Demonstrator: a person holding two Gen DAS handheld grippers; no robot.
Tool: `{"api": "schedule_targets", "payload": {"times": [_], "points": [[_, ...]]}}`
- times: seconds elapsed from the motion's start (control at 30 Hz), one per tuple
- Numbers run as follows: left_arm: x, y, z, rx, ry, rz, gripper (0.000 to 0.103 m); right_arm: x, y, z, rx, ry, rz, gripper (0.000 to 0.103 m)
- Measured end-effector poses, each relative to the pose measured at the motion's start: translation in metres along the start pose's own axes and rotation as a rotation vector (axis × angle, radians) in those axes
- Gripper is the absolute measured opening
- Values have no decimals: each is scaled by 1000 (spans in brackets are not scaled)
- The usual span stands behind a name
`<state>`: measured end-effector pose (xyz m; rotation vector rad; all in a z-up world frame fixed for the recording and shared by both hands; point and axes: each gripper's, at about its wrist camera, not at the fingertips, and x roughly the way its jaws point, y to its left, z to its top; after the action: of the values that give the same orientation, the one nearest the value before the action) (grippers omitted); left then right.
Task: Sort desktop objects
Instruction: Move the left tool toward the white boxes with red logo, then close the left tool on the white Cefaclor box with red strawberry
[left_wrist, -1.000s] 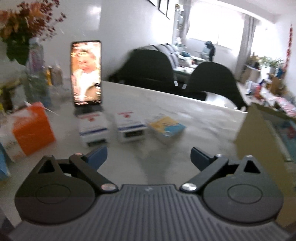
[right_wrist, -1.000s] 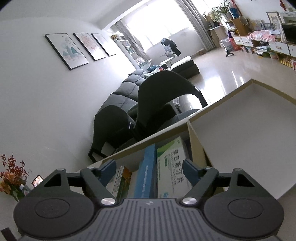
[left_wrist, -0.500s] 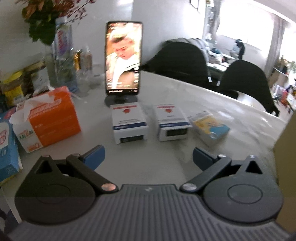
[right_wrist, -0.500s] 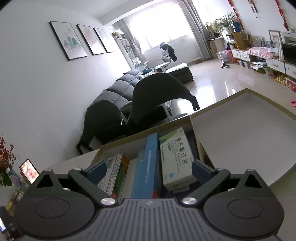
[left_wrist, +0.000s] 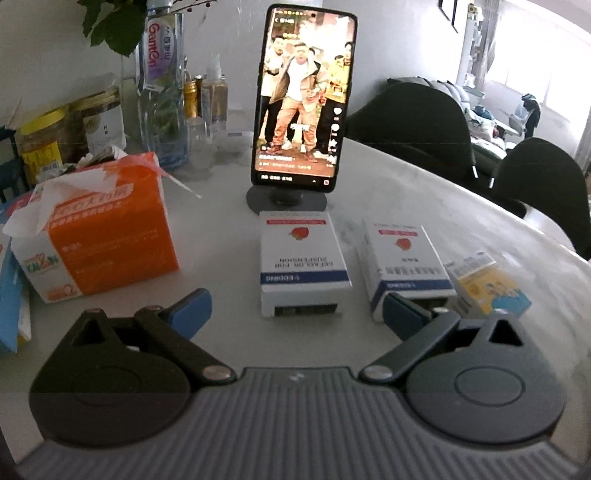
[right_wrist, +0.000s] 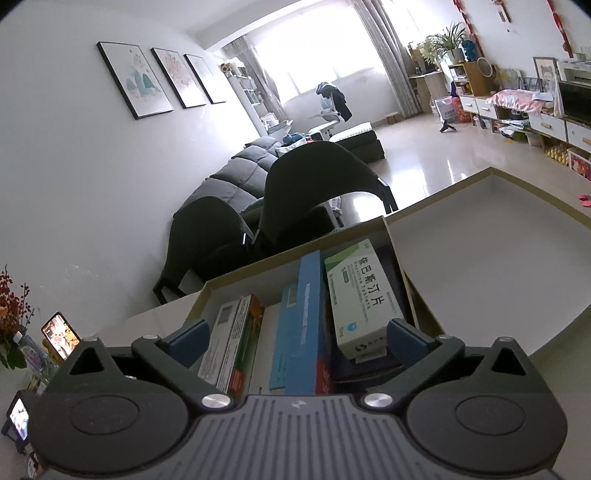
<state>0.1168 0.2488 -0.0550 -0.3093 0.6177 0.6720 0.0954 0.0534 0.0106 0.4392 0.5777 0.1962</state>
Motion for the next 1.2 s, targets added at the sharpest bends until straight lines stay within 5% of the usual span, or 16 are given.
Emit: {"api": "schedule_targets", "payload": {"times": [0.63,1.2], "points": [[24,-10,1,35,23,56,58,-5,3,-2,-3,4,15,102],[16,0,-1,50,49,3,57,-5,9,-3,-11,9,25,102]]}}
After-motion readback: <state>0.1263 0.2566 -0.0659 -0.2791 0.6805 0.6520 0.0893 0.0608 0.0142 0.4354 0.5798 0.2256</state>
